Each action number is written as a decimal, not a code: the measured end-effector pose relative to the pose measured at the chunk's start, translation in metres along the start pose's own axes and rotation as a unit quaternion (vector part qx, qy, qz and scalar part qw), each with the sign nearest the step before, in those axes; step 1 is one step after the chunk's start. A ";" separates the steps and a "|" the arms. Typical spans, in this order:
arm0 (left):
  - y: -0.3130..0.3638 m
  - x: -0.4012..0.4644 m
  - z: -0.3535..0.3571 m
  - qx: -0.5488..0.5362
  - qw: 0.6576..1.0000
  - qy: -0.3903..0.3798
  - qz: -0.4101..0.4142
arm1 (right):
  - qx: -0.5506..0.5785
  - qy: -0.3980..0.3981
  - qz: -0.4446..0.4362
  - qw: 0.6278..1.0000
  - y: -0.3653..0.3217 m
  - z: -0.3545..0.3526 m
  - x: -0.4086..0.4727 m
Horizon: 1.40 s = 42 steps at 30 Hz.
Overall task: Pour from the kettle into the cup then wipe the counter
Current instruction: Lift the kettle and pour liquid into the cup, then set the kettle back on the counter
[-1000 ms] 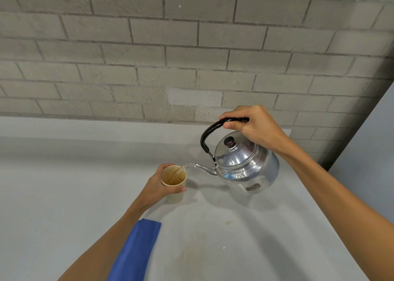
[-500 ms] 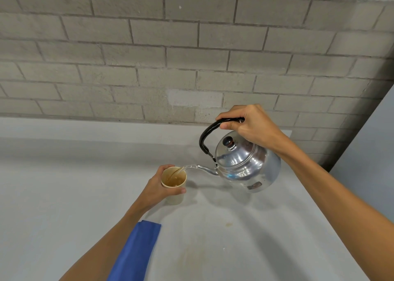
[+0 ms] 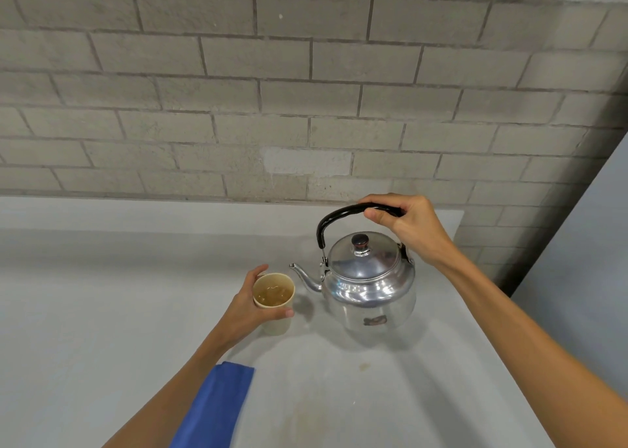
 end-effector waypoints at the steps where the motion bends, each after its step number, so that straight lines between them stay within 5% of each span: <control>1: 0.001 0.000 0.000 -0.003 1.000 -0.003 0.000 | 0.016 0.007 0.005 1.000 0.003 0.000 -0.001; 6: 0.019 -0.003 0.000 -0.016 0.999 -0.046 0.006 | 0.071 0.050 0.017 0.996 0.016 -0.005 -0.003; 11: 0.078 0.016 0.004 -0.002 0.995 -0.012 0.101 | 0.085 0.061 0.009 0.994 0.029 0.003 -0.001; 20: 0.121 0.076 0.088 0.077 0.981 -0.131 0.120 | 0.116 0.058 0.060 0.990 0.077 0.036 0.009; 42: 0.089 0.180 0.105 0.142 0.979 -0.044 0.138 | 0.153 0.076 0.089 0.981 0.134 0.071 0.075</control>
Point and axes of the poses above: each hand's wrist, its own x-axis towards the middle knuckle, its own z-axis out of the palm, y = z × x, the point moved 5 cm from there along x, towards the middle knuckle, and after that the axes turned 13 degrees about -x, right-handed, at the moved point
